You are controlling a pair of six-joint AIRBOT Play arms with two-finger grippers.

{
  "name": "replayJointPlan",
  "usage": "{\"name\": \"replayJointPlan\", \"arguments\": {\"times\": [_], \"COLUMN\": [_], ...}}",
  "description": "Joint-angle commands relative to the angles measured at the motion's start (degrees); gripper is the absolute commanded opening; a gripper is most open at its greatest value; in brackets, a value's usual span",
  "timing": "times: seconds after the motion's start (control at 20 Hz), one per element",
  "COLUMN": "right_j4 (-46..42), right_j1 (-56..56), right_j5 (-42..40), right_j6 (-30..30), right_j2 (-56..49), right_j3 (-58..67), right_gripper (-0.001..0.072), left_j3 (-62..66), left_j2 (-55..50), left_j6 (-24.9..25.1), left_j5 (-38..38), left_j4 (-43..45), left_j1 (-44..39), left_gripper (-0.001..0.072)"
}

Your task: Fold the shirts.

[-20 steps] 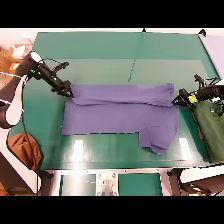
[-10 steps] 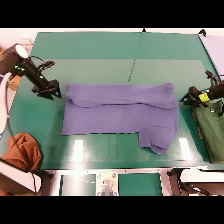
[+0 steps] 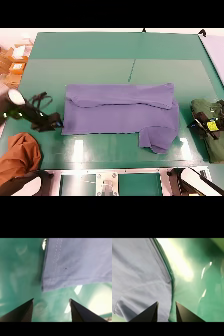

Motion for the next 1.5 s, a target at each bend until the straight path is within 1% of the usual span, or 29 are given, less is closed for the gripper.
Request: {"name": "replayJointPlan", "arguments": {"times": [0.0, 0.05, 0.1, 0.25, 0.35, 0.4, 0.45, 0.5, 0.55, 0.7, 0.8, 0.9, 0.95, 1.05, 1.15, 1.25, 1.3, 1.35, 1.45], "right_j4": [2.7, 3.0, 3.4, 4.2, 4.2, 4.2, 4.2, 4.2, 4.1, 3.0, 2.6, 0.0, 0.0, 0.6, 4.1, 11.3, 15.2, 19.2, 25.1], "right_j1": [-0.6, -0.4, -0.2, 0.6, 2.0, 2.5, 2.6, 2.6, 2.6, 2.5, 2.5, 2.5, 2.6, 2.6, 2.6, 2.6, 2.6, 2.6, 2.6], "right_j5": [-1.7, -2.1, -2.6, -3.0, -3.7, -4.0, -4.1, -4.0, -4.0, -0.8, 2.8, 6.2, 6.3, 4.0, -3.4, -12.0, -15.0, -17.2, -18.2], "right_j6": [1.0, 1.0, 1.0, 0.5, 0.5, 0.5, 0.5, 0.5, 0.5, 1.1, 1.4, 4.4, 5.3, 5.7, 5.1, 1.4, -0.3, -2.9, -8.7], "right_j2": [3.0, 3.0, 3.0, 3.0, 3.0, 3.0, 3.0, 3.0, 3.0, 3.0, 3.0, 3.3, 3.5, 3.5, 3.5, 3.4, 3.2, 3.1, 3.1], "right_j3": [-4.8, -5.2, -5.4, -5.9, -6.0, -6.0, -6.0, -6.0, -6.0, -6.0, -6.2, -8.5, -10.7, -15.5, -20.3, -23.9, -25.2, -26.2, -26.6], "right_gripper": [0.0308, 0.0344, 0.0364, 0.0363, 0.0364, 0.0370, 0.0436, 0.0510, 0.0512, 0.0511, 0.0510, 0.0510, 0.0510, 0.0510, 0.0510, 0.0508, 0.0488, 0.0429, 0.0201], "left_j3": [-12.3, -13.2, -13.5, -13.6, -13.6, -13.6, -13.6, -13.6, -13.6, -13.6, -13.6, -13.6, -13.6, -13.6, -13.6, -13.6, -13.6, -13.6, -13.5], "left_j2": [4.0, 4.0, 4.0, 4.0, 3.9, 3.9, 3.9, 3.9, 3.9, 3.9, 3.9, 3.9, 3.9, 3.9, 3.9, 3.9, 3.9, 3.9, 3.9], "left_j6": [-2.2, -3.5, -5.4, -11.1, -13.8, -13.8, -13.7, -13.4, -12.8, -8.6, -8.5, -8.5, -8.5, -8.5, -8.5, -8.5, -8.5, -8.6, -8.0], "left_j5": [12.6, 16.2, 20.9, 32.4, 35.3, 35.3, 35.4, 35.3, 34.9, 30.6, 29.7, 30.3, 30.9, 31.2, 31.2, 31.2, 31.2, 31.3, 31.2], "left_j4": [-5.9, -6.5, -6.4, -6.5, -7.0, -8.0, -9.2, -9.8, -10.1, -9.7, -8.6, -8.1, -8.1, -8.1, -8.1, -8.1, -8.1, -8.1, -8.1], "left_j1": [-5.0, -7.8, -10.6, -14.2, -14.2, -14.2, -14.2, -14.2, -14.2, -14.2, -14.2, -14.2, -14.2, -14.2, -14.2, -14.2, -14.2, -14.2, -14.2], "left_gripper": [0.0520, 0.0520, 0.0520, 0.0519, 0.0517, 0.0517, 0.0414, 0.0152, 0.0036, 0.0028, 0.0028, 0.0028, 0.0028, 0.0028, 0.0028, 0.0028, 0.0028, 0.0028, 0.0028]}}
